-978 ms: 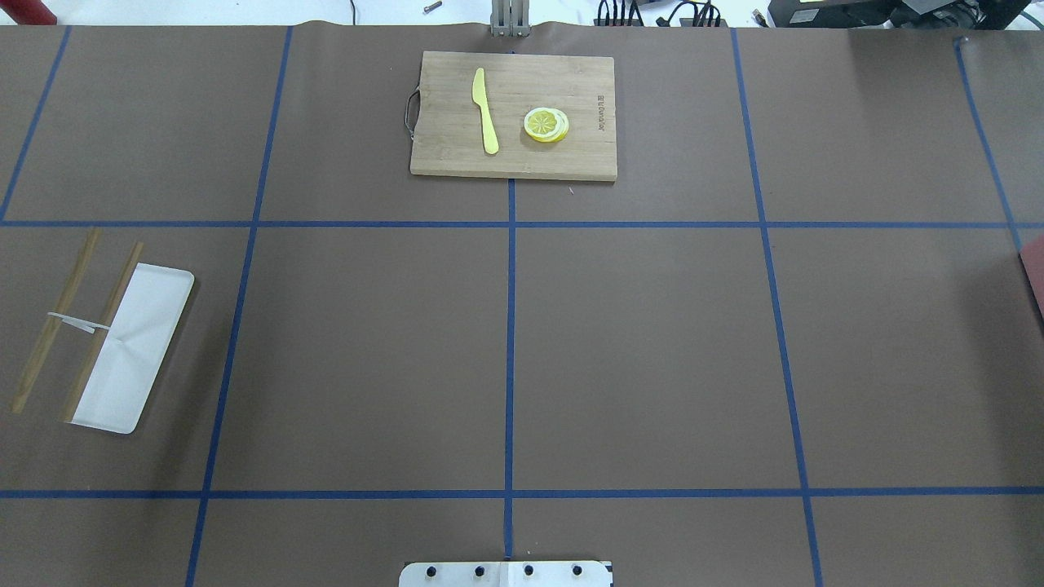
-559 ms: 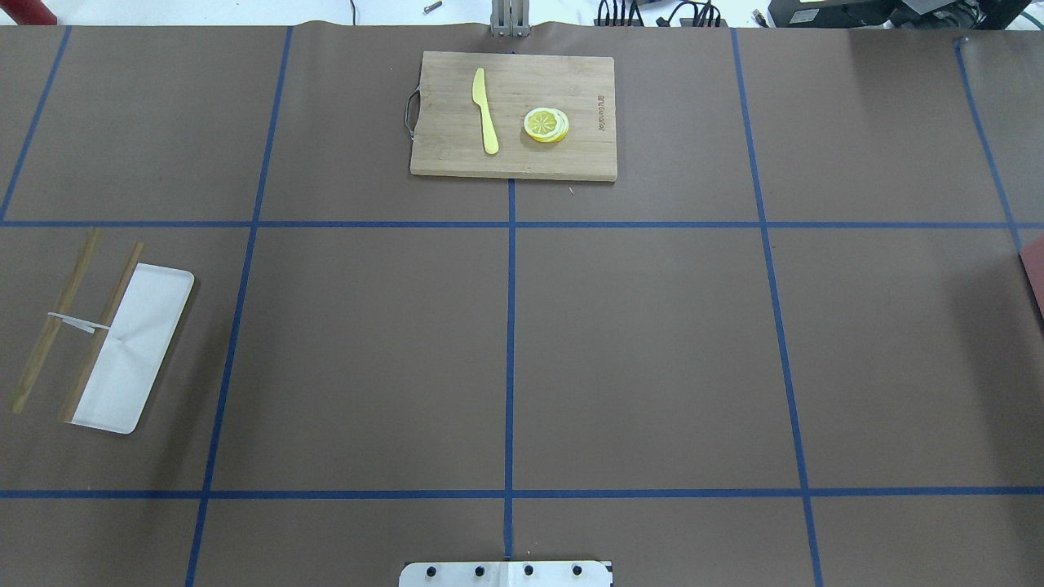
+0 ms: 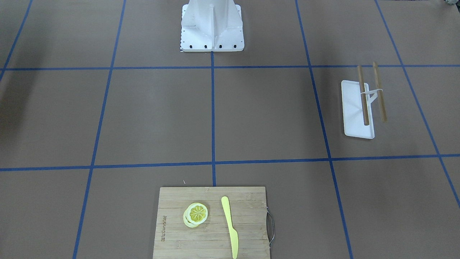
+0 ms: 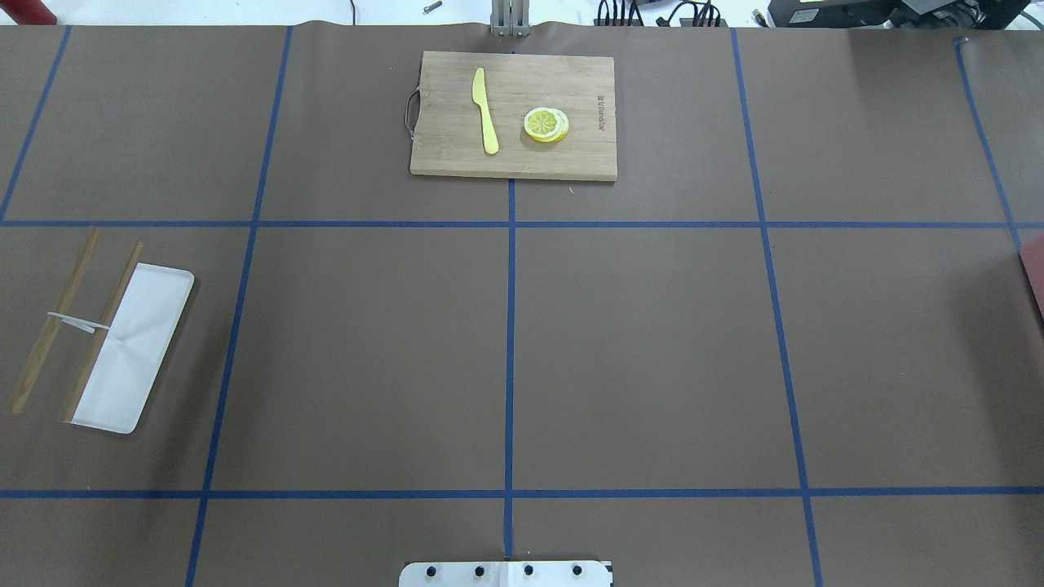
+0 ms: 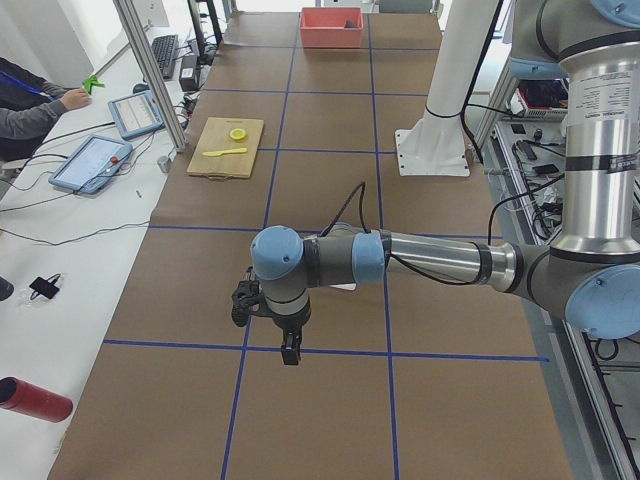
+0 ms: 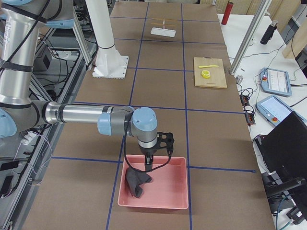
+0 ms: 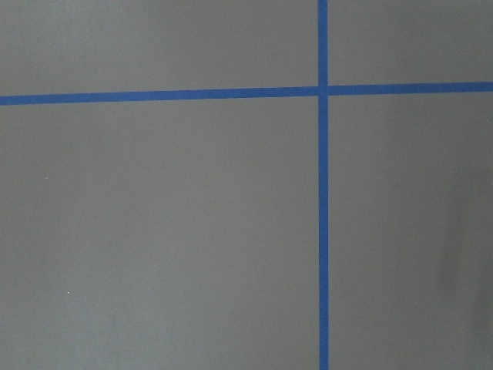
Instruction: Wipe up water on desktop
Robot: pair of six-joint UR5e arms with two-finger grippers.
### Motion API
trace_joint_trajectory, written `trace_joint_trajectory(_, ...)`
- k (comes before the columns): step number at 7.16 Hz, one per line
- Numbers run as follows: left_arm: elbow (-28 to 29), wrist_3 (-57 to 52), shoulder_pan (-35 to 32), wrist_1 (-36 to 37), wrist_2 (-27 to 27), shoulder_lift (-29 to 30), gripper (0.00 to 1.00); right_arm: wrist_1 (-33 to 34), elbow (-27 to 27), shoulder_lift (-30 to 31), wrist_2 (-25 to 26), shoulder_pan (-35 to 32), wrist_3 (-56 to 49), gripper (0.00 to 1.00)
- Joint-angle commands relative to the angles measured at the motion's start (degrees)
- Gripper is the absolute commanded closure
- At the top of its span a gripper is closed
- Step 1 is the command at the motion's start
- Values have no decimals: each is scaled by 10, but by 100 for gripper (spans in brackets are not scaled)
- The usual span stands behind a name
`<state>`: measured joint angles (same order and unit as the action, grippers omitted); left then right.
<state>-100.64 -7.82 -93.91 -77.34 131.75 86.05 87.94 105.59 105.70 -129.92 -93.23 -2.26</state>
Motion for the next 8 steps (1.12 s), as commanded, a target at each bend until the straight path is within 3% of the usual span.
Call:
trace_joint_trajectory(1,0,0,0,0,0,0,1,-23,-6,3,0,1,-5,0)
trace_joint_trajectory(4,2,0,0,0,0,-3,1,-131,-38,25,7,1,-22,0)
trace_joint_trajectory(8,1,-1,0,-1,0,-8,1,-138,-46,34,10,0,-24,0)
